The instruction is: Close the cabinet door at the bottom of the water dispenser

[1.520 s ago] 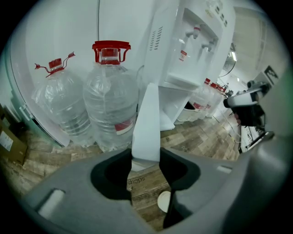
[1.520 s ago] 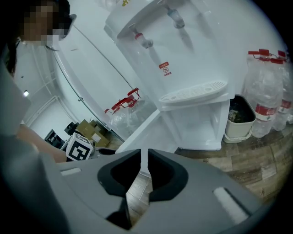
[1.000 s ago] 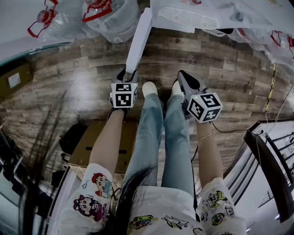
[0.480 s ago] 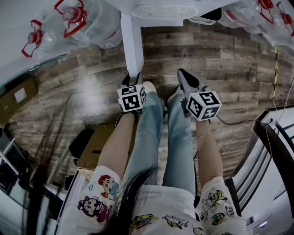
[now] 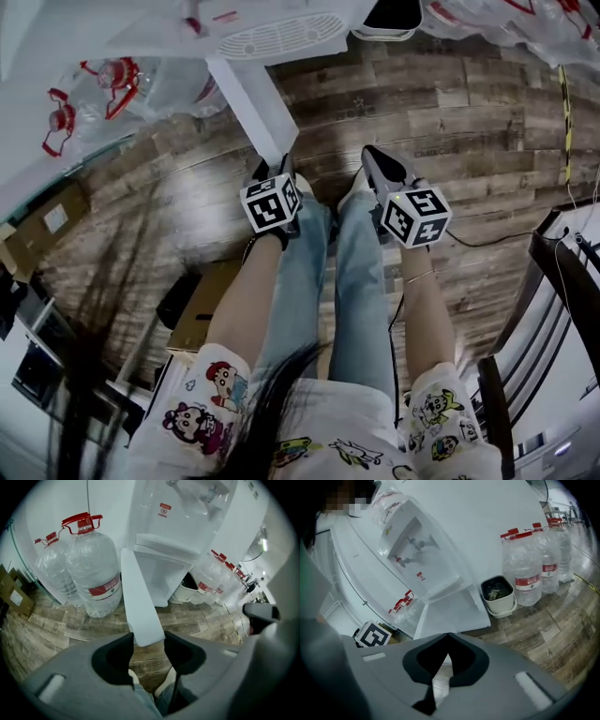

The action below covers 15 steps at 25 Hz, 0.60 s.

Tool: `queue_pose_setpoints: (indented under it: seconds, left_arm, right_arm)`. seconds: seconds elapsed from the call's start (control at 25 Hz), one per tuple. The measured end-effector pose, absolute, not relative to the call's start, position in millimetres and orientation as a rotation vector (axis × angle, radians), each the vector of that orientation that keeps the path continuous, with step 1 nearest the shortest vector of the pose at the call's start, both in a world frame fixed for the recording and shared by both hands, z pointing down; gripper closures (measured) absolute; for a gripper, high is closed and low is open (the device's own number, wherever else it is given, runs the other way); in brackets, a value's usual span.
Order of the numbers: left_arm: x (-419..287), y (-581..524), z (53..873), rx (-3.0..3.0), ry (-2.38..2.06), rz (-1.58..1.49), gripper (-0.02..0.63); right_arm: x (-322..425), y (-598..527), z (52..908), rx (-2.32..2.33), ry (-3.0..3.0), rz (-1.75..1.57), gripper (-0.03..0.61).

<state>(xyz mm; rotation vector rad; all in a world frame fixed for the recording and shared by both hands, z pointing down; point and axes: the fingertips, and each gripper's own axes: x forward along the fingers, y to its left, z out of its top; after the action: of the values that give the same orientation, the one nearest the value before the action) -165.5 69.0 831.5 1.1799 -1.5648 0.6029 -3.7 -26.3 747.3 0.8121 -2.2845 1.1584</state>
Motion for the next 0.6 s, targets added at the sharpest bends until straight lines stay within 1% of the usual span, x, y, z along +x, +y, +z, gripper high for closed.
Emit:
queue_pose_setpoints:
  seconds: [0.2,0.4,0.6]
  left_arm:
    - [-143.3,45.7,833.6,1.145,-1.557,0.562,0.403]
    - [-115.3,16.4,835.5,1.172,-1.525,0.586,0.392]
    - [-92.5,-18.8,836.6,1.232,-1.496,0.635,0.405]
  right_arm:
    - [31.3,-45.6,754.3,0.845,-2.261,1.187,0.569]
    - [55.0,-67.5,755.1,0.874,-2.255,1.206,0.569]
    - [71.6,-87.2,749.8,0.872,-2.270,1.201,0.569]
